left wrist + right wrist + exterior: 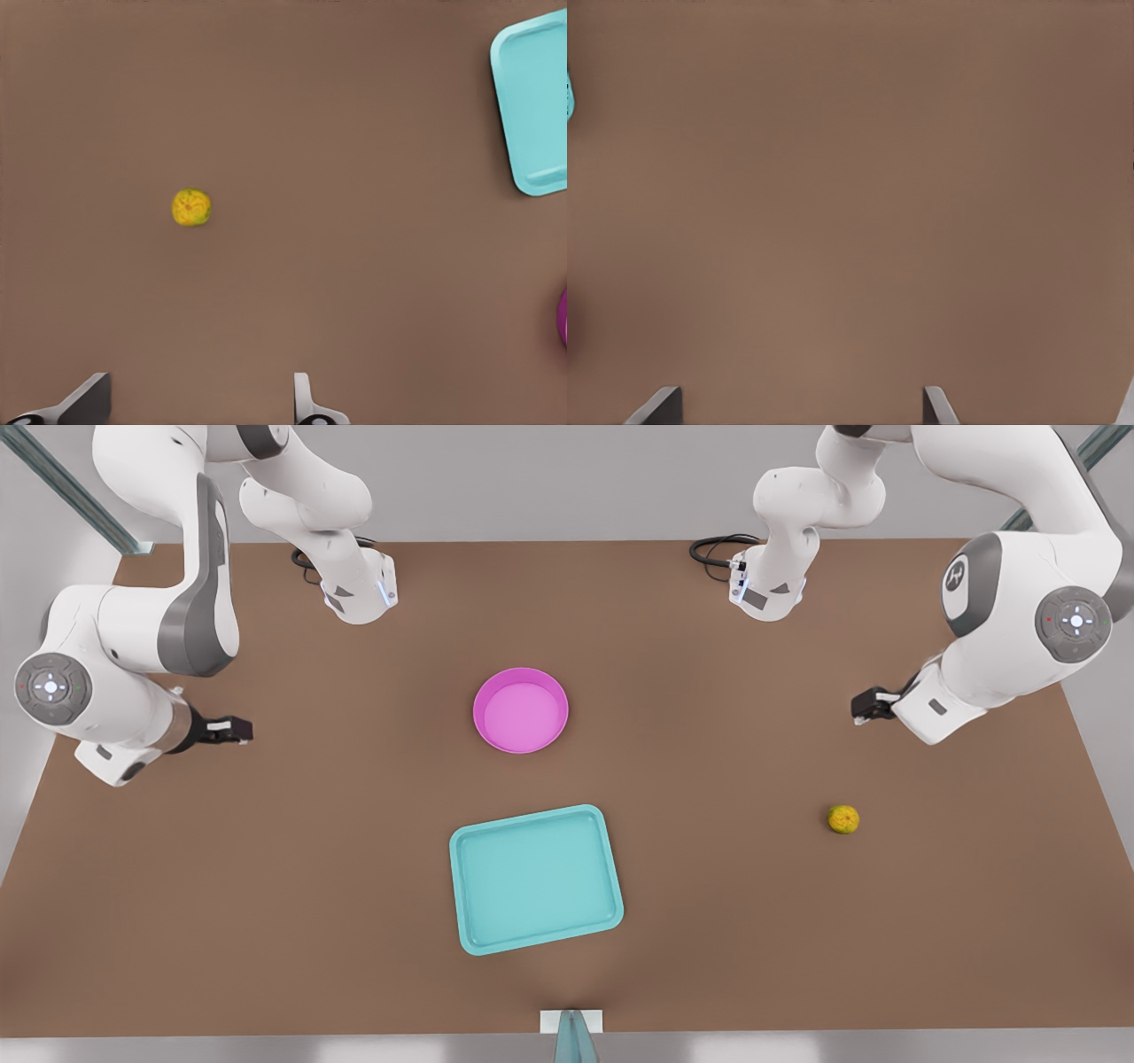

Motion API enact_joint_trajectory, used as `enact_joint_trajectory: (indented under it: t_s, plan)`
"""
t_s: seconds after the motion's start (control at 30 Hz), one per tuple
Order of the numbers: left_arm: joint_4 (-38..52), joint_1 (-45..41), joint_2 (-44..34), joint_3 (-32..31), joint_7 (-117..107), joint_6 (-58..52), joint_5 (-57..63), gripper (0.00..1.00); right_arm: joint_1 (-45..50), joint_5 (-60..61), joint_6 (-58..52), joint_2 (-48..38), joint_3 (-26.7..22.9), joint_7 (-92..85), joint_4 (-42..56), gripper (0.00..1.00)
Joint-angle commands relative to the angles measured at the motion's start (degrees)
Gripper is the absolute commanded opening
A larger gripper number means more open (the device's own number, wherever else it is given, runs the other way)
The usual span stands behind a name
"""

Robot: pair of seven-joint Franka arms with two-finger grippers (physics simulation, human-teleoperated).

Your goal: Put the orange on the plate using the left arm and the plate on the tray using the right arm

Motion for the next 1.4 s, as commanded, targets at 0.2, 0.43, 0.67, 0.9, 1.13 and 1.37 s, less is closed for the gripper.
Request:
enact_joint_trajectory:
  t_s: [0.2, 0.43, 0.67, 0.9, 1.13, 1.37]
  plan:
    - [-0.71, 5.59, 17.62, 0.89, -1.32, 15.40, 0.33, 1.00, 0.00, -0.01, 3.57, -0.02, -0.01, -3.39, 0.04, 1.00]
    - [-5.80, 9.91, 28.26, 0.80, 2.46, 41.69, -0.37, 1.00, 0.00, 0.26, 3.65, -0.02, -0.01, -3.39, -0.05, 1.00]
    - [-14.06, 9.64, 28.18, 0.80, 2.20, 43.27, -0.19, 1.00, 0.00, 0.26, 3.65, -0.02, -0.01, -3.39, -0.13, 1.00]
    - [-15.30, 10.61, 28.88, 1.24, 2.55, 42.48, 0.16, 1.00, -0.09, 0.34, 3.65, 0.68, 0.08, -3.39, 0.04, 1.00]
    - [-16.53, 10.52, 30.37, 1.24, 2.11, 42.57, 0.16, 1.00, 0.00, 0.43, 3.65, 0.68, -0.01, -3.39, -0.05, 1.00]
    - [-17.67, 10.52, 31.95, 1.24, 2.38, 43.27, 0.16, 1.00, -0.09, 0.43, 3.57, 0.77, 0.08, -3.39, -0.05, 1.00]
